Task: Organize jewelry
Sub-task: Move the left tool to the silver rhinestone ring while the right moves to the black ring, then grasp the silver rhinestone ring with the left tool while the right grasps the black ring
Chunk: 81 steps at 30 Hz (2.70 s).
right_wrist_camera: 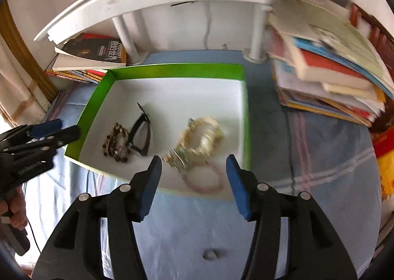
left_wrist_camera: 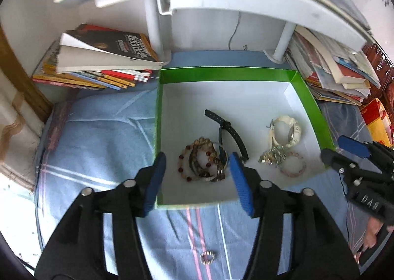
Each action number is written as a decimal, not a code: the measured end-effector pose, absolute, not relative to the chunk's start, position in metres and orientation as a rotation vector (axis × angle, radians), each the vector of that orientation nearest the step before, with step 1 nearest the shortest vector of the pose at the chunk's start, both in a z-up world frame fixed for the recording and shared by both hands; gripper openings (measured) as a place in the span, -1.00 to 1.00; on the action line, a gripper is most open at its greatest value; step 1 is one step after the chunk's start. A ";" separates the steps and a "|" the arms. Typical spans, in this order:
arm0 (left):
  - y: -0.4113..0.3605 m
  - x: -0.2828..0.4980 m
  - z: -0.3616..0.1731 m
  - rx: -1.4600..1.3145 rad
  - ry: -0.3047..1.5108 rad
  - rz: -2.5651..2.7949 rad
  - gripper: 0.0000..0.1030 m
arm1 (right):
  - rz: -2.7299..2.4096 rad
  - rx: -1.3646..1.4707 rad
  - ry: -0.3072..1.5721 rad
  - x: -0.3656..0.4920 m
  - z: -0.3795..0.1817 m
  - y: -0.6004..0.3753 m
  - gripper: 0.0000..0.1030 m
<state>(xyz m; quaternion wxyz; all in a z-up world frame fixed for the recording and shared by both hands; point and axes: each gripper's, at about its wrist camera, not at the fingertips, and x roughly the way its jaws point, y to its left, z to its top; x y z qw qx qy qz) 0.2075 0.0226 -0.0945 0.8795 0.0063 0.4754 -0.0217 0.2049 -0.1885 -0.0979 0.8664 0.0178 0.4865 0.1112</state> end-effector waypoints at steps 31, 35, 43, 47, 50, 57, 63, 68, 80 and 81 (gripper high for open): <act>0.040 0.103 -0.186 -0.022 1.240 -0.088 0.08 | 0.316 -0.067 1.274 0.110 -0.188 -0.176 0.10; 0.039 0.106 -0.189 -0.042 1.244 -0.099 -0.06 | 0.224 -0.045 1.254 0.115 -0.186 -0.188 0.10; 0.032 0.119 -0.201 -0.059 1.261 -0.124 -0.37 | 0.143 -0.015 1.262 0.124 -0.188 -0.204 0.10; 0.019 0.123 -0.203 -0.009 1.268 -0.142 -0.36 | 0.135 -0.020 1.265 0.124 -0.190 -0.204 0.10; 0.013 0.125 -0.204 0.025 1.258 -0.140 -0.39 | 0.134 -0.040 1.262 0.128 -0.192 -0.198 0.10; 0.018 0.125 -0.204 0.011 1.246 -0.118 -0.60 | 0.192 -0.091 1.238 0.134 -0.195 -0.179 -0.63; 0.024 0.118 -0.202 -0.009 1.251 -0.112 -0.60 | 0.254 -0.077 1.270 0.122 -0.192 -0.173 -0.63; 0.032 0.106 -0.198 -0.024 1.256 -0.108 -0.59 | 0.273 -0.024 1.257 0.101 -0.178 -0.176 -0.25; 0.030 0.104 -0.199 0.001 1.261 -0.119 -0.36 | 0.224 -0.152 1.267 0.092 -0.190 -0.172 -0.14; 0.031 0.105 -0.199 -0.003 1.257 -0.121 -0.35 | 0.218 -0.159 1.271 0.092 -0.192 -0.171 -0.18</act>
